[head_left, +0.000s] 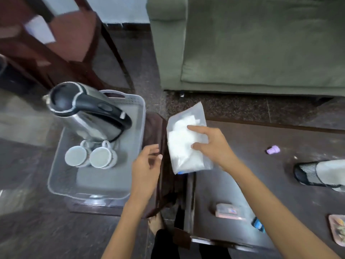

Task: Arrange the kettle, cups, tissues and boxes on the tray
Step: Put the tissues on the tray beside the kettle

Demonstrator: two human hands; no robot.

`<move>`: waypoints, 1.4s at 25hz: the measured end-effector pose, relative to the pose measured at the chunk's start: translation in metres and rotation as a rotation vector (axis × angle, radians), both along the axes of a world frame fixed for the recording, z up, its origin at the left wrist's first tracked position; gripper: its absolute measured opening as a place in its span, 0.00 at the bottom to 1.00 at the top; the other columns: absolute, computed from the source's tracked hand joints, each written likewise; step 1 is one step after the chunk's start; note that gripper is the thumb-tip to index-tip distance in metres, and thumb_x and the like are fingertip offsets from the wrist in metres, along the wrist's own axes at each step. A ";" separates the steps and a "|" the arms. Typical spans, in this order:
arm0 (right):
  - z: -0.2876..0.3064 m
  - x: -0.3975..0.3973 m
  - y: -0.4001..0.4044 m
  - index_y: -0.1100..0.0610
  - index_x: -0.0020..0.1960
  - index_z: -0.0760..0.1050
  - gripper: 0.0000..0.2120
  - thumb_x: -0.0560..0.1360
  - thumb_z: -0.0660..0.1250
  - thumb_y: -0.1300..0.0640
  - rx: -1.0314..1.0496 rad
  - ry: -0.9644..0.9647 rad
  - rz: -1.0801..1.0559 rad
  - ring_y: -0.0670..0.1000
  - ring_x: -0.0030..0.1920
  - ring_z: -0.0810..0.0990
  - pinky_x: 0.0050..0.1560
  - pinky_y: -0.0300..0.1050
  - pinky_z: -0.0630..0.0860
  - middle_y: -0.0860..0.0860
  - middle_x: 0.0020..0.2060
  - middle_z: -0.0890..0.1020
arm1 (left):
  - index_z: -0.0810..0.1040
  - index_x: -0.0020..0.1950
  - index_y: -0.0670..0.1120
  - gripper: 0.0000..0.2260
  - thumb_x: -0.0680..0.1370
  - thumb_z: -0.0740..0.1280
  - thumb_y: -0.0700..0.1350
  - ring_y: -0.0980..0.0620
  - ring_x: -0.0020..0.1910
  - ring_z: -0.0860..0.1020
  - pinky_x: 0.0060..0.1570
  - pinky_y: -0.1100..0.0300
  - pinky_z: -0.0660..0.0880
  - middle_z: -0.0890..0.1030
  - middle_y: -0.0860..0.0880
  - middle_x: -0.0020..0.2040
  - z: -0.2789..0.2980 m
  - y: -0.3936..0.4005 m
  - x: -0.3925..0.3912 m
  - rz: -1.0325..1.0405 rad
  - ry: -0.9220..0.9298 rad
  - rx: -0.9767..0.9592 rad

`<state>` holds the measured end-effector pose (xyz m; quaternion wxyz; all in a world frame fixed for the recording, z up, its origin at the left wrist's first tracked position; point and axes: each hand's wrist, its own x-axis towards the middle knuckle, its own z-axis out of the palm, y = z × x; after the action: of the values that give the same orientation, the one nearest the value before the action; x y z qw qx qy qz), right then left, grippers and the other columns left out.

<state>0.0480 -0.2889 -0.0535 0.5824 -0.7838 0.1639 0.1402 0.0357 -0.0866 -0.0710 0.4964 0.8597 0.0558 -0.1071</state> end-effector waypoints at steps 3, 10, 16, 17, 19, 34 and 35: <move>0.007 0.036 0.058 0.53 0.63 0.75 0.24 0.70 0.69 0.68 0.019 -0.048 0.020 0.51 0.64 0.73 0.64 0.52 0.73 0.51 0.64 0.75 | 0.76 0.59 0.45 0.11 0.77 0.65 0.37 0.60 0.45 0.77 0.40 0.78 0.69 0.80 0.51 0.51 0.010 0.043 0.010 0.073 -0.026 0.011; -0.004 0.081 0.143 0.55 0.71 0.67 0.29 0.71 0.64 0.68 -0.261 0.015 0.113 0.55 0.66 0.70 0.61 0.51 0.73 0.55 0.67 0.72 | 0.77 0.58 0.46 0.12 0.77 0.65 0.36 0.61 0.46 0.77 0.45 0.71 0.73 0.80 0.52 0.50 0.010 0.096 0.024 0.099 -0.073 0.042; -0.003 0.092 0.168 0.46 0.76 0.40 0.46 0.69 0.61 0.70 -0.117 0.068 0.037 0.53 0.39 0.74 0.38 0.40 0.73 0.56 0.47 0.76 | 0.74 0.65 0.45 0.24 0.71 0.74 0.47 0.51 0.57 0.76 0.56 0.62 0.71 0.79 0.49 0.59 -0.002 0.086 0.026 -0.040 -0.055 0.089; -0.003 0.092 0.169 0.49 0.76 0.45 0.43 0.70 0.62 0.70 -0.072 0.111 0.007 0.54 0.43 0.76 0.43 0.44 0.75 0.56 0.49 0.76 | 0.74 0.66 0.44 0.27 0.69 0.75 0.49 0.50 0.58 0.76 0.55 0.64 0.69 0.79 0.48 0.60 -0.001 0.082 0.027 -0.053 -0.058 0.097; -0.006 0.089 0.167 0.55 0.66 0.65 0.27 0.69 0.62 0.69 0.006 0.172 -0.016 0.56 0.49 0.78 0.51 0.52 0.77 0.60 0.53 0.78 | 0.75 0.63 0.44 0.28 0.67 0.77 0.52 0.49 0.55 0.77 0.48 0.65 0.69 0.81 0.48 0.56 0.000 0.075 0.030 -0.073 -0.103 0.161; -0.008 0.121 0.160 0.60 0.49 0.72 0.15 0.67 0.60 0.52 0.074 0.247 -0.047 0.56 0.46 0.81 0.42 0.54 0.82 0.57 0.45 0.81 | 0.76 0.63 0.39 0.19 0.73 0.60 0.34 0.37 0.41 0.81 0.35 0.49 0.76 0.81 0.41 0.59 0.003 0.064 0.025 -0.186 -0.227 0.424; -0.008 0.126 0.159 0.60 0.51 0.71 0.15 0.68 0.60 0.53 0.093 0.255 -0.051 0.54 0.45 0.81 0.39 0.52 0.82 0.56 0.45 0.80 | 0.76 0.64 0.39 0.19 0.73 0.61 0.33 0.36 0.42 0.81 0.36 0.49 0.76 0.81 0.41 0.59 0.003 0.065 0.026 -0.183 -0.223 0.421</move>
<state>0.1738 -0.1297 -0.0614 0.5961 -0.7272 0.2499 0.2313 0.0616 -0.0217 -0.0683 0.2979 0.9520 -0.0564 -0.0422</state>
